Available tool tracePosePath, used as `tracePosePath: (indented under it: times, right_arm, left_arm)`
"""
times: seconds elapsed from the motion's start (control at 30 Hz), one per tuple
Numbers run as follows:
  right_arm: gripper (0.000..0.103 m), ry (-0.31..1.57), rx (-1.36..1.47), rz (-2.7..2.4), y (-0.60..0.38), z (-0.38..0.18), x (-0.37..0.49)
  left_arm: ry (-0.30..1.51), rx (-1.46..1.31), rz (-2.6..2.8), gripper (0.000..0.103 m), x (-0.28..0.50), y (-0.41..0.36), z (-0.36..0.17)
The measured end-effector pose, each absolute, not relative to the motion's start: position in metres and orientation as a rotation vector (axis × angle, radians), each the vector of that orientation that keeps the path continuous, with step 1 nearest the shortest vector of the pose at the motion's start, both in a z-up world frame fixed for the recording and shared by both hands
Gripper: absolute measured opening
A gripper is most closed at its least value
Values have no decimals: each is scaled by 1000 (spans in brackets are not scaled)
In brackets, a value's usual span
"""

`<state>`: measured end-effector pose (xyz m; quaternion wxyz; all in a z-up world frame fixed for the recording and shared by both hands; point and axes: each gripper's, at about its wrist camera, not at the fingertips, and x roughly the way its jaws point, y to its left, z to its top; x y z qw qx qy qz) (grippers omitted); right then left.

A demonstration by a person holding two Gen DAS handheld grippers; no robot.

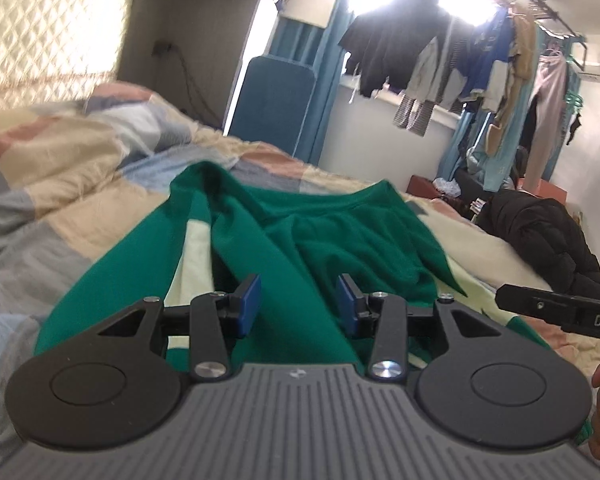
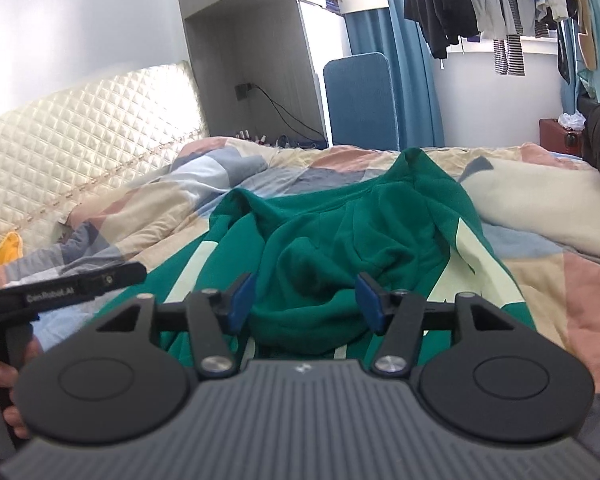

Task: Fold large clothes
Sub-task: 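Lower the hoodie onto the quilt and open both grippers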

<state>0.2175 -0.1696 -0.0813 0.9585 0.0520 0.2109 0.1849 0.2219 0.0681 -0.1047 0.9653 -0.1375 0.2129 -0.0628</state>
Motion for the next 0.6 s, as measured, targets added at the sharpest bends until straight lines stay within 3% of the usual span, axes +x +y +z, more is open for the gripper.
tracePosePath:
  times: [0.07,0.13,0.6]
  right_arm:
    - [78,430,107,364,-166,-85,222]
    - [86,438,129,355,-165,-90,230]
    - [86,582,93,322,-120,-142,317]
  left_arm:
    - [445,-292,-120,49,229,75,-110]
    - [459,-292,-105,51,237,81,-113]
    - [585,-426,-29,52,286,129,-146]
